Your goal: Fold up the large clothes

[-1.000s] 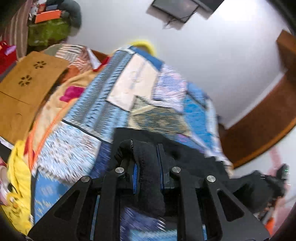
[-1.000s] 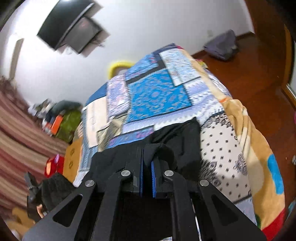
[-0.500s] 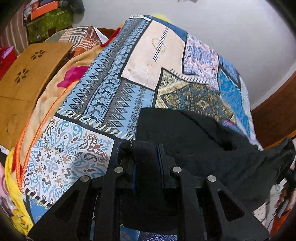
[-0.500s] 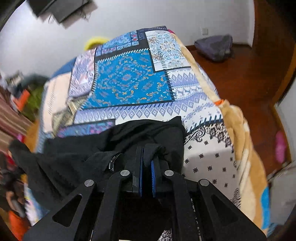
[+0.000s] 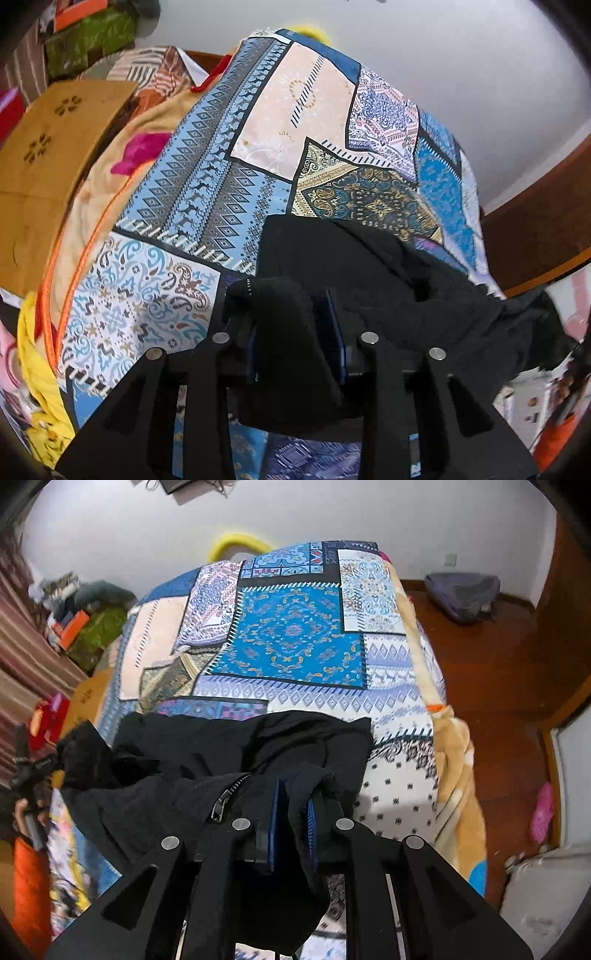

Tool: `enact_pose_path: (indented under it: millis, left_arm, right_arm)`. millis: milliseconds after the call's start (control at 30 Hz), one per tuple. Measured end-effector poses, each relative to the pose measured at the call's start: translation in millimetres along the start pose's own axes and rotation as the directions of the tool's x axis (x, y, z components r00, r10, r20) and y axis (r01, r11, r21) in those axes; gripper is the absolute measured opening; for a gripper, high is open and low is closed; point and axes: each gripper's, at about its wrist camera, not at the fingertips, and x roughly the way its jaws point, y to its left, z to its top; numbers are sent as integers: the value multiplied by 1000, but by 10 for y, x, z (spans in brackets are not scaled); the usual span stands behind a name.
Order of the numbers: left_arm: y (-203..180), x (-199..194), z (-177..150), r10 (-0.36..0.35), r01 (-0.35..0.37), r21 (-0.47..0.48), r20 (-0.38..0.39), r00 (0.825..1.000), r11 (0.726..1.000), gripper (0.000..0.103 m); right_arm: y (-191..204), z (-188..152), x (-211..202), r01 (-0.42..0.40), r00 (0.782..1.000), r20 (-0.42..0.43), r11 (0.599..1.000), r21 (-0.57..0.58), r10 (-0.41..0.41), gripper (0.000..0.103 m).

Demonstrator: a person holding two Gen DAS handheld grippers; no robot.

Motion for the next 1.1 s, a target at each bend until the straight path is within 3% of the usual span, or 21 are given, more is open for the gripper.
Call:
enact_pose_path:
  millis: [233, 433, 467, 533, 667, 733, 800, 1000, 1100]
  left_arm:
    - [10, -158, 10, -25, 25, 8, -13, 1000, 1000, 32]
    - [95, -159, 65, -36, 36, 0, -48, 998, 999, 32]
    - [99, -128, 60, -29, 29, 3, -50, 998, 1000, 32]
    - [102, -41, 44, -9, 9, 5, -58, 998, 1000, 33]
    - [27, 67, -18, 56, -54, 36, -41, 998, 998, 33]
    - [-45, 84, -46, 97, -95, 60, -27, 995, 994, 33]
    - [-97, 82, -61, 125, -123, 77, -16, 992, 989, 33]
    - [-110, 30, -66, 144, -143, 66, -13, 989, 987, 33]
    - [-67, 2, -56, 121, -119, 36, -30, 992, 992, 34]
  right_arm:
    - [-155, 39, -107, -127, 992, -6, 985, 113, 129, 12]
    - [-348, 55, -104, -168, 982, -58, 975, 145, 178, 12]
    - [-395, 51, -166, -133, 989, -43, 981, 143, 141, 13]
    - [-500, 46, -394, 6, 1000, 11, 992, 125, -7, 14]
    - [-569, -69, -765, 44, 992, 110, 989, 144, -61, 22]
    - [-399, -152, -876, 45, 984, 167, 993, 106, -62, 41]
    - [-157, -213, -880, 18, 978, 207, 999, 49, -28, 48]
    - [790, -280, -329, -42, 978, 197, 994, -105, 62, 50]
    - [1150, -261, 199, 55, 986, 162, 988, -147, -31, 52]
